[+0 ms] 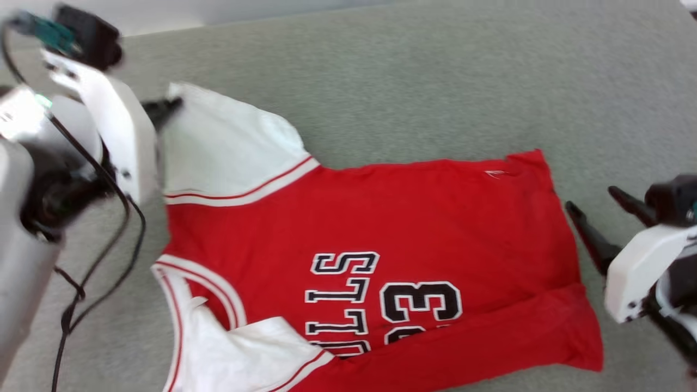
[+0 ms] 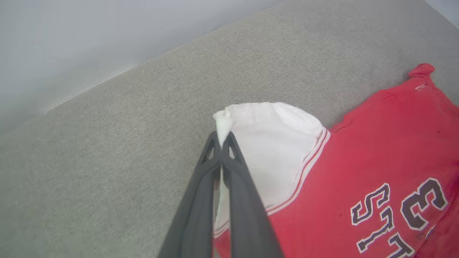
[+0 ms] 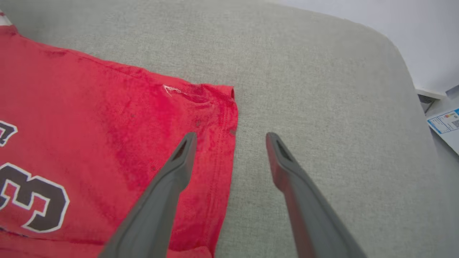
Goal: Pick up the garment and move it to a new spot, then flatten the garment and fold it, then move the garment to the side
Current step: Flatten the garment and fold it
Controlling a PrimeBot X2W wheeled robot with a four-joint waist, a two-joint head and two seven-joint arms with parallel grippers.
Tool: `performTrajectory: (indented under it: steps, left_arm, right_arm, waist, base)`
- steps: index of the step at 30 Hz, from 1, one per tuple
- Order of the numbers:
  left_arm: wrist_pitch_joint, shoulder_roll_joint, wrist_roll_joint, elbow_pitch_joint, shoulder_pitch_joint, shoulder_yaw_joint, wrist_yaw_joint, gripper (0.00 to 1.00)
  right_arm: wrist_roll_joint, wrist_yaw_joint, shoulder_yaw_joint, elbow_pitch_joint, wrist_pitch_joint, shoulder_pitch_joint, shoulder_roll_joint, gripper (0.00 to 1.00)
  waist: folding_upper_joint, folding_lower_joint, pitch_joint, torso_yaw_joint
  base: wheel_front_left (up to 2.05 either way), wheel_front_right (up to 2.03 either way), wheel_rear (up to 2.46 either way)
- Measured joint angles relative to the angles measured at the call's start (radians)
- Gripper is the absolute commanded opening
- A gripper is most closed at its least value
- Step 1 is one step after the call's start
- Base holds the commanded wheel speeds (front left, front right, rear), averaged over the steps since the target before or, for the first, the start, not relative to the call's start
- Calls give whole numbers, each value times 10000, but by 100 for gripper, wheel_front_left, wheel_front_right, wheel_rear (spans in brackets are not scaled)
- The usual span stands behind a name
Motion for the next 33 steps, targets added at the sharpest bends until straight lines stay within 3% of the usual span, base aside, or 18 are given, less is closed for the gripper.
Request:
performTrajectory:
  steps: [5, 10, 19, 30, 31, 32, 33]
  left_arm:
    - [-284, 240, -52, -1645, 722, -128, -21, 0]
    - [-692, 339, 90, -3407, 1360, -94, 228, 0]
    - [-1003, 295, 284, -4414, 1629, -165, 301, 0]
    - [-1327, 186, 313, -4454, 1641, -295, 257, 0]
    - [-1338, 186, 307, -4395, 1652, -309, 253, 0]
    - [-1377, 186, 303, -4341, 1671, -326, 230, 0]
    - [-1425, 178, 295, -4280, 1687, -339, 219, 0]
  right_arm:
    - [838, 2, 38, 31, 2466, -646, -859, 100]
    - [1183, 0, 453, 594, 4228, -1953, -1743, 100]
    - [1022, 0, 1204, 1824, 4842, -2890, -2171, 100]
    - [1227, -6, 1925, 2713, 4934, -3313, -2587, 100]
    - [1300, -19, 1946, 2763, 4936, -3321, -2617, 83]
    - [1342, -19, 1979, 2798, 4922, -3326, -2650, 11]
    - [1369, -19, 2027, 2832, 4874, -3329, -2669, 0]
  waist:
    - [0, 0, -117, 633]
    - [0, 0, 173, 1344]
    - [0, 0, 857, 2023]
    - [0, -1, 1454, 2536]
    - [0, -1, 1471, 2561]
    - [0, -2, 1478, 2581]
    - [0, -1, 1470, 2592]
  base:
    - [0, 0, 0]
    - [0, 0, 0]
    - [0, 0, 0]
    - [0, 0, 0]
    - [0, 0, 0]
    - [0, 0, 0]
    - [0, 0, 0]
